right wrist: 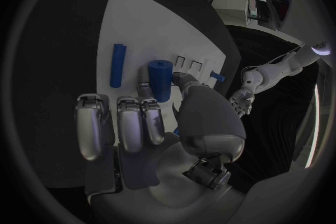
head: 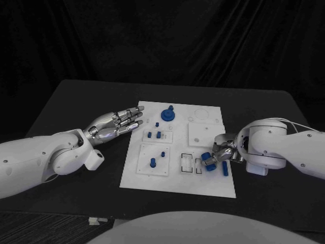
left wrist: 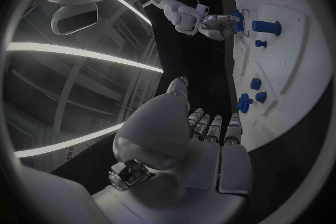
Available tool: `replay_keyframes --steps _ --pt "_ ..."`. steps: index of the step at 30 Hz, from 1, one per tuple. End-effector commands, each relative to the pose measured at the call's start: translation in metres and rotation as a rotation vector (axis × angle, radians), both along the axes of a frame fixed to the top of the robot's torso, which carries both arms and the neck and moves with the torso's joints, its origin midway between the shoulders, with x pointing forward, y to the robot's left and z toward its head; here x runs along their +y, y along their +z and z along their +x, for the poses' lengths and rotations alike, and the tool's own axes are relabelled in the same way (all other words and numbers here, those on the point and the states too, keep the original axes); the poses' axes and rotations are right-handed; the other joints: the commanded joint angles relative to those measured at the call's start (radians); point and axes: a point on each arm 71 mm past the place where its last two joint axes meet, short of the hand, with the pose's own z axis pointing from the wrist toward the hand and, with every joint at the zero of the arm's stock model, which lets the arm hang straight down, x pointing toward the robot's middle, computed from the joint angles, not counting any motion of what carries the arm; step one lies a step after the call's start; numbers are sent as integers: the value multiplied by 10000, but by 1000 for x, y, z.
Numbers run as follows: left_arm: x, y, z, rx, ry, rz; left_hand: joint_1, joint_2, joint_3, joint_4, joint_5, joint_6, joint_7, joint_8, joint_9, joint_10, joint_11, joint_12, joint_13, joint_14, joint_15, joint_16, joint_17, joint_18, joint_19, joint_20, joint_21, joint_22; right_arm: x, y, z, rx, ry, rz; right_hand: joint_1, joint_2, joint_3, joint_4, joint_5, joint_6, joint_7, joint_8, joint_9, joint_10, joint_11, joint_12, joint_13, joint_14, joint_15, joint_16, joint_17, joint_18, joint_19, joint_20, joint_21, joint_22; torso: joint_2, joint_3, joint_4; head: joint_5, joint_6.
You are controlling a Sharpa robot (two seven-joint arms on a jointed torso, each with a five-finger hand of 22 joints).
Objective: Assemble the parts on the task board
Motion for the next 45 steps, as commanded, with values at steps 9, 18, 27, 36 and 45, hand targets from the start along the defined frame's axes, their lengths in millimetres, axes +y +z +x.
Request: replay_keyframes --steps 9,18,27,36,45 --pt "0 0 -1 66 -64 -120 -15 -45 32 50 18 -46 50 16 2 18 81 -35 -11 -4 176 -36 -16 183 10 124 34 22 -8 5 -9 219 -1348 956 -100 59 2457 -2574 154 -266 -98 211 245 1052 24 36 2631 1072 55 27 2634 -45 840 41 -56 2484 5 3 0 -33 2" --pt "-1 0 -1 79 -89 -123 -16 -50 30 50 16 -52 52 15 1 18 83 -35 -11 -4 174 -36 -16 183 8 125 32 16 -5 15 -14 -64 -1709 1489 -171 67 2543 -2659 454 -292 -112 345 359 1052 12 36 2631 1072 45 27 2634 -45 841 34 -56 2484 -7 4 -8 -64 2" --pt "-2 -1 -1 140 -153 -119 -17 -64 24 49 19 -72 66 11 -2 18 101 -35 -11 -4 161 -36 -16 182 10 128 34 21 9 17 -17 -38 -1710 1856 -222 73 2591 -2694 610 -293 -119 414 408 1052 3 36 2631 1072 37 27 2634 -56 861 27 -16 2499 -3 1 2 -91 2" --pt "-2 -1 -1 190 -213 -131 0 -54 40 37 29 -79 84 10 -2 18 125 -35 -11 -4 170 -36 -16 182 17 145 40 36 24 12 -14 243 -1356 1823 -447 127 2543 -2593 202 -425 -110 480 471 1052 13 36 2631 1072 44 27 2634 -52 852 30 -32 2493 0 -1 -2 -74 2" --pt "-2 -1 -2 243 -240 -116 34 -48 69 4 41 -54 98 17 3 18 135 -35 -11 -4 244 -36 -16 178 20 192 41 39 35 3 -16 768 -937 1692 -759 230 2501 -2354 -151 -545 -102 481 463 1052 24 36 2631 1072 55 27 2634 -38 828 41 -81 2476 7 -3 13 -115 2"
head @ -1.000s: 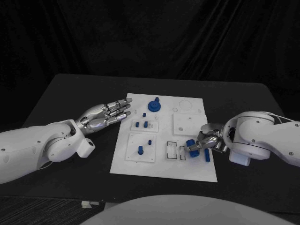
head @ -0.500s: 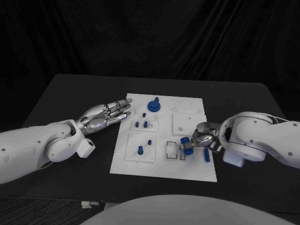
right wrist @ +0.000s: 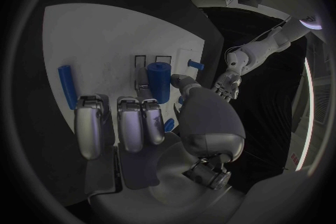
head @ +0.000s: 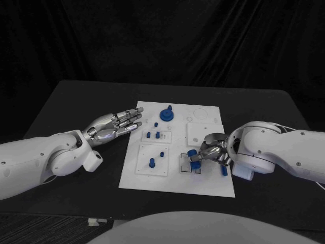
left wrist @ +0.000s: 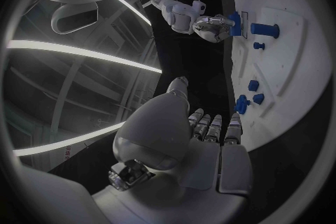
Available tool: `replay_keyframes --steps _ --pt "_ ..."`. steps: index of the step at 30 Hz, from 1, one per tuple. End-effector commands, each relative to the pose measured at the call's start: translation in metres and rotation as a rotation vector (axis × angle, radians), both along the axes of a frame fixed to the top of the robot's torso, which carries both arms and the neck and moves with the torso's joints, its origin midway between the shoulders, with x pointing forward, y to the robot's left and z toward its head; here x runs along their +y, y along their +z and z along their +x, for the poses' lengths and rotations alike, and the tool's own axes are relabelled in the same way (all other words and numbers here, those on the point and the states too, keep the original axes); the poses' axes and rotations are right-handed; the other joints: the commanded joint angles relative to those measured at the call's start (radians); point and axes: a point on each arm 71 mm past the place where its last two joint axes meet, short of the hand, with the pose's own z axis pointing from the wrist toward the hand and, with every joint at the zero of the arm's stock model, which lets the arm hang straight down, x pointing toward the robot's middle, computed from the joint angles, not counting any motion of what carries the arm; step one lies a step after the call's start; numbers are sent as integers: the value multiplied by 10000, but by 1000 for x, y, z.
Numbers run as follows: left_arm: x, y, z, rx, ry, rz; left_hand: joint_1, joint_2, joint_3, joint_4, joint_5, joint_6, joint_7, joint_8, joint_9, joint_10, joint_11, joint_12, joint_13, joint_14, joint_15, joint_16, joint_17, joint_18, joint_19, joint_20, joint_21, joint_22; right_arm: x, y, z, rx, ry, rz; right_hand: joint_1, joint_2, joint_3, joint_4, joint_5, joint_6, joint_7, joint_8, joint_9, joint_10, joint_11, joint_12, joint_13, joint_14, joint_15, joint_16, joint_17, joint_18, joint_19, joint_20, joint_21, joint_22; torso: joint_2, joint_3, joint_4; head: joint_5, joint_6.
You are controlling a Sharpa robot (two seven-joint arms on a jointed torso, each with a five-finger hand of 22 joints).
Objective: Assemble the parts on the task board
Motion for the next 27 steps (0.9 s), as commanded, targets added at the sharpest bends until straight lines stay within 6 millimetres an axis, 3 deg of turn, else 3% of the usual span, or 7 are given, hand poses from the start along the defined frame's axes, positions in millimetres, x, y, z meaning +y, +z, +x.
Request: replay_keyframes --steps 1,10,15,21,22,24,27 --pt "-2 0 -1 66 -123 -172 34 -48 69 4 41 0 45 18 3 19 62 -34 -15 -5 99 -36 -13 178 -16 84 41 11 2 -3 -3 394 227 -86 -90 15 2187 -2132 -159 -92 0 48 -13 1068 7 36 2634 1069 40 27 2635 -39 829 42 -43 2479 5 -2 1 -24 2" --pt "-2 0 -1 101 -165 -174 57 -52 87 -23 53 6 47 20 4 19 60 -34 -15 -5 149 -36 -13 176 -5 132 50 32 6 -9 -2 753 430 -145 -367 102 2153 -1877 -508 -172 23 2 -86 1068 26 36 2634 1069 55 27 2635 -32 816 52 -70 2469 0 3 -9 -21 2" --pt "-3 0 -2 120 -176 -167 60 -52 90 -27 58 8 48 20 5 19 59 -34 -15 -5 155 -36 -13 176 -2 139 52 37 7 -12 -2 880 424 -153 -580 145 2115 -1653 -1011 -192 29 -39 -176 1068 36 36 2634 1069 64 27 2635 -29 811 64 -82 2465 1 3 -14 4 2" --pt "-3 0 -2 147 -198 -157 66 -54 94 -36 63 3 51 20 4 19 60 -34 -15 -5 166 -36 -13 176 0 151 53 39 7 -15 -3 938 383 -150 -906 191 1935 -1207 -2360 -223 57 -131 -366 1068 66 36 2634 1069 91 27 2635 -24 803 88 -103 2459 1 3 -12 4 2" --pt "-3 0 -2 152 -202 -156 66 -54 94 -36 63 3 51 20 4 19 60 -34 -15 -5 166 -36 -13 176 0 151 53 39 7 -15 -3 942 378 -149 -1065 181 1812 -1035 -2885 -240 78 -164 -414 1068 83 36 2634 1069 109 27 2635 -23 800 97 -107 2457 0 3 -13 6 2" --pt "-3 0 -2 161 -208 -151 66 -54 94 -36 63 3 51 20 4 19 60 -34 -15 -5 166 -36 -13 176 0 151 53 39 7 -16 -3 947 370 -146 -1117 124 1661 -932 -3191 -292 106 -226 -503 1068 107 36 2634 1069 123 27 2635 -22 798 110 -114 2455 -4 3 -13 13 2" --pt "-3 -1 -2 177 -221 -145 66 -54 94 -36 63 3 51 20 4 19 60 -34 -15 -5 166 -36 -13 176 0 151 53 39 7 -16 -4 954 362 -145 -1286 39 1295 -657 -4317 -272 114 -263 -629 1068 121 36 2634 1069 142 27 2635 -23 800 133 -110 2457 -1 3 -9 8 2"
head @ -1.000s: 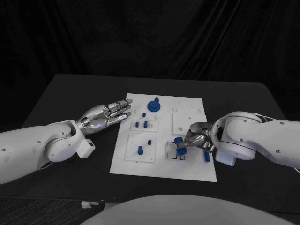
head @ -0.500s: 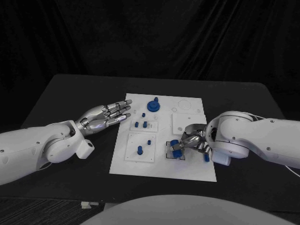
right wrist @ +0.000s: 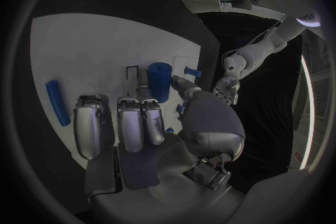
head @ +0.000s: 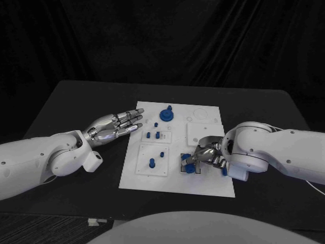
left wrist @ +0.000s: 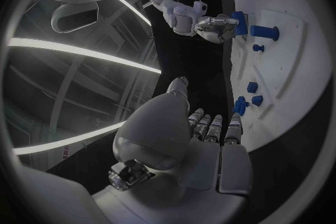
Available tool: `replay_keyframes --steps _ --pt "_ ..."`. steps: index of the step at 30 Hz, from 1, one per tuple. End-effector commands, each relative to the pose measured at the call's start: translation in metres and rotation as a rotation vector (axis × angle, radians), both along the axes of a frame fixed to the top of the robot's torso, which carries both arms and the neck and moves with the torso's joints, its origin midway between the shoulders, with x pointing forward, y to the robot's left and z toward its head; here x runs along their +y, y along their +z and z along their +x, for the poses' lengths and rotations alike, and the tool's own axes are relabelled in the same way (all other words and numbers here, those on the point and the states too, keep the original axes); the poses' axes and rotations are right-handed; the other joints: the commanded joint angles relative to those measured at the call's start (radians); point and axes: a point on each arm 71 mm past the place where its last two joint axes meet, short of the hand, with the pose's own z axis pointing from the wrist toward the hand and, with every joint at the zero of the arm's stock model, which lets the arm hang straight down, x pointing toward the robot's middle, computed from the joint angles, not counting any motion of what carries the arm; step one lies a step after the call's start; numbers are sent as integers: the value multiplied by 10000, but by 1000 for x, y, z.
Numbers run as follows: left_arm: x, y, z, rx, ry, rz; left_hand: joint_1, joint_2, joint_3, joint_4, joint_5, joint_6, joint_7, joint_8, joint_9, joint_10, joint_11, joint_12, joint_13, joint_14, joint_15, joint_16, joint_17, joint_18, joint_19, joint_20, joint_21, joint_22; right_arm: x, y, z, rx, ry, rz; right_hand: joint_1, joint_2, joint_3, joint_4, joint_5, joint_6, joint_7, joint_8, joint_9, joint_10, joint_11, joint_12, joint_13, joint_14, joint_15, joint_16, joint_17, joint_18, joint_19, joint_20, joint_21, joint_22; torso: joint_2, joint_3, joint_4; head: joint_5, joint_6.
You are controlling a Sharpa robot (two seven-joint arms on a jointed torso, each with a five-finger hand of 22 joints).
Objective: Assemble the parts on the task board
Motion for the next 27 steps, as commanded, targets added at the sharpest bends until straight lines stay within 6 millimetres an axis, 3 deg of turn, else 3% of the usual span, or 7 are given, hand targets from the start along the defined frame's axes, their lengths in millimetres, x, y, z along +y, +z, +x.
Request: replay_keyframes --steps 1,5,10,15,19,24,27 --pt "-2 0 -1 64 -127 -171 66 -54 67 -8 63 3 51 20 4 19 61 -35 -9 -4 95 -36 -17 176 0 81 53 16 -4 -7 -4 302 3 -366 -197 -89 -381 235 -918 -21 2 -41 -100 1030 83 36 2635 1047 53 27 2635 -21 798 64 -67 2449 2 0 3 -2 2" --pt "-3 0 -1 93 -155 -163 66 -54 67 -8 63 3 51 20 4 19 61 -35 -9 -4 95 -36 -17 176 0 81 53 16 -5 -8 -3 299 -18 -366 -328 -261 -982 570 -2033 -4 1 -39 -244 1030 84 36 2635 1047 54 27 2635 -22 801 64 -63 2451 3 0 2 5 2" --pt "-3 0 -1 134 -187 -148 72 -55 73 -17 67 19 55 23 7 19 62 -35 -9 -4 111 -36 -17 176 1 94 54 17 -6 -8 -2 219 -108 -382 -370 -184 -1350 860 -2552 18 -4 -8 -333 1030 81 36 2635 1047 50 27 2635 -15 789 63 -91 2441 -1 1 -2 5 2" --pt "-3 -1 -1 166 -192 -120 92 -48 99 -48 76 27 69 26 9 19 66 -35 -9 -4 180 -36 -17 172 7 134 58 24 -9 -7 -1 90 -284 -371 -209 -33 -1450 938 -2137 42 -13 27 -382 1030 75 36 2635 1047 45 27 2635 -12 783 59 -104 2437 -2 -1 -3 17 2" --pt "-3 -1 -1 188 -199 -104 103 -50 111 -67 84 30 71 26 9 19 66 -35 -9 -4 213 -36 -17 168 9 151 59 24 -9 -7 -1 38 -334 -344 -246 -17 -1510 1001 -2151 61 -17 43 -391 1030 71 36 2635 1047 42 27 2635 -11 782 58 -107 2436 0 0 -2 3 2" --pt "-3 -1 -1 204 -210 -98 107 -49 118 -75 87 35 73 27 10 19 67 -35 -9 -4 226 -36 -17 167 12 159 61 30 -10 -6 -2 -50 -377 -250 -580 -44 -2043 1550 -2667 82 -25 96 -472 1030 63 36 2635 1047 36 27 2635 -8 776 52 -121 2431 -1 -1 1 18 2" --pt "-3 -1 -1 213 -211 -91 110 -48 121 -79 89 37 75 28 10 19 68 -35 -9 -4 232 -36 -17 166 14 163 62 32 -12 -4 -3 -136 -471 -165 -713 -87 -2432 1899 -2613 101 -33 132 -508 1030 56 36 2635 1047 27 27 2635 -2 766 48 -145 2423 -1 1 -1 47 2"
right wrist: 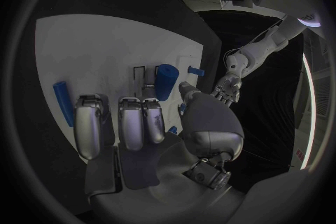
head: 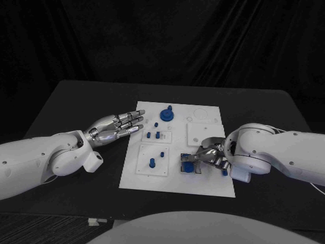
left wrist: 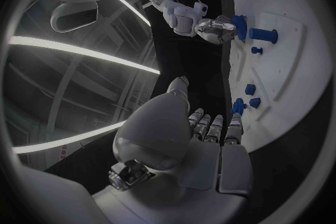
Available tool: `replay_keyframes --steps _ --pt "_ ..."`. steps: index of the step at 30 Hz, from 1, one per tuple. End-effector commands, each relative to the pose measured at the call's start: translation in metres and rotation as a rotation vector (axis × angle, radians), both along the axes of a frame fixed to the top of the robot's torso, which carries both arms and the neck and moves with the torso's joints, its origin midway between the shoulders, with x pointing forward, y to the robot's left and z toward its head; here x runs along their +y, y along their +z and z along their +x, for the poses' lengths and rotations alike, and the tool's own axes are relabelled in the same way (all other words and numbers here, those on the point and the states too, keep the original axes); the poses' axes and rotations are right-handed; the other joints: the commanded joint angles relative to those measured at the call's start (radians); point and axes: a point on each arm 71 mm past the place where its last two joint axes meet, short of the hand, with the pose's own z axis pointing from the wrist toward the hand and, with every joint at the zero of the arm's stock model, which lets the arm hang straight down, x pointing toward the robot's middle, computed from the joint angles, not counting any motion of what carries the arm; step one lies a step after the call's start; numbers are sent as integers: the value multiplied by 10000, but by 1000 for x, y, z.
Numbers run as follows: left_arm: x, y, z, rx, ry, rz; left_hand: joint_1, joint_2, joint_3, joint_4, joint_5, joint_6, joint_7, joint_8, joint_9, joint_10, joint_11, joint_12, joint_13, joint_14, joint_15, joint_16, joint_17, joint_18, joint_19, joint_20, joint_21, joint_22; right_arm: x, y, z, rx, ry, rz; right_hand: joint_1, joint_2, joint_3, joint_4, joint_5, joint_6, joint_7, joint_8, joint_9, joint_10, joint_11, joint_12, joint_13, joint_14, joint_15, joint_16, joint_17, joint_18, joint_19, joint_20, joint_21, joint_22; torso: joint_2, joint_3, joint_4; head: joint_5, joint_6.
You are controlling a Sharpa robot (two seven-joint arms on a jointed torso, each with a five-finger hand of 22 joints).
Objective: Assemble the parts on the task board
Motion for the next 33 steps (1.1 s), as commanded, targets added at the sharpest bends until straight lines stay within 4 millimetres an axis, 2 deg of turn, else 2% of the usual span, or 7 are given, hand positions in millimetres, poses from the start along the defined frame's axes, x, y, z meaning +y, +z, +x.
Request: replay_keyframes --steps 1,6,11,19,27,29,33 --pt "-1 0 -1 56 -103 -163 70 -8 49 -8 50 1 39 28 10 19 69 -34 -15 -3 88 -36 -10 167 13 91 63 13 -5 -1 -2 -165 -276 -98 -105 -1 -257 196 -47 91 9 84 -19 1065 22 36 2629 1048 29 27 2635 -2 765 41 -69 2426 0 0 -1 42 2" --pt "-1 0 -1 64 -91 -150 79 -5 64 -26 54 77 61 45 23 19 85 -34 -15 -3 102 -36 -10 166 28 106 74 39 -12 7 -4 -487 -454 263 -43 48 -774 673 200 202 -23 176 -56 1065 -19 36 2629 1048 -2 27 2635 -2 768 21 -66 2427 -3 1 -8 114 2" --pt "0 0 -1 50 -55 -137 79 -5 65 -28 55 85 61 46 24 19 85 -34 -15 -3 103 -36 -10 167 32 108 77 47 -17 25 -5 -1054 -365 751 1035 125 -1095 441 1008 612 -171 560 107 1065 -139 36 2629 1048 -89 27 2635 -38 833 -57 71 2475 4 2 -2 111 2" --pt "1 0 -1 38 -47 -145 79 -5 65 -28 55 85 61 46 24 19 85 -34 -15 -3 103 -36 -10 167 32 108 77 47 -19 39 -6 -2374 574 726 2411 208 -1906 26 837 230 -413 2137 1750 1065 -368 36 2629 1048 -294 27 2635 -85 915 -243 247 2536 -8 1 -3 113 2" --pt "1 0 -1 37 -49 -150 83 -6 71 -36 59 95 67 49 25 19 90 -34 -15 -3 103 -36 -10 169 38 112 81 56 -15 42 -7 -3056 1170 1101 2762 604 -2243 202 911 -165 -428 2548 2290 1065 -378 36 2629 1048 -305 27 2635 -89 922 -264 264 2542 2 -3 8 104 2" --pt "1 0 -1 32 -46 -154 83 -6 71 -36 59 95 67 49 25 19 90 -34 -15 -3 103 -36 -10 169 38 112 81 56 -14 42 -7 -3124 1342 1070 4051 540 -1964 -610 1937 -231 -518 2694 2453 1065 -454 36 2629 1048 -363 27 2635 -91 925 -303 272 2545 6 -3 -3 119 2" --pt "1 0 -1 26 -46 -160 85 -7 74 -42 62 100 72 50 25 19 99 -34 -15 -3 102 -36 -10 170 41 115 84 60 -13 42 -8 -3626 2105 560 4955 309 -1717 -1300 1453 -264 -534 2819 2564 1065 -474 36 2629 1048 -397 27 2635 -99 937 -338 298 2554 8 0 -4 141 2"
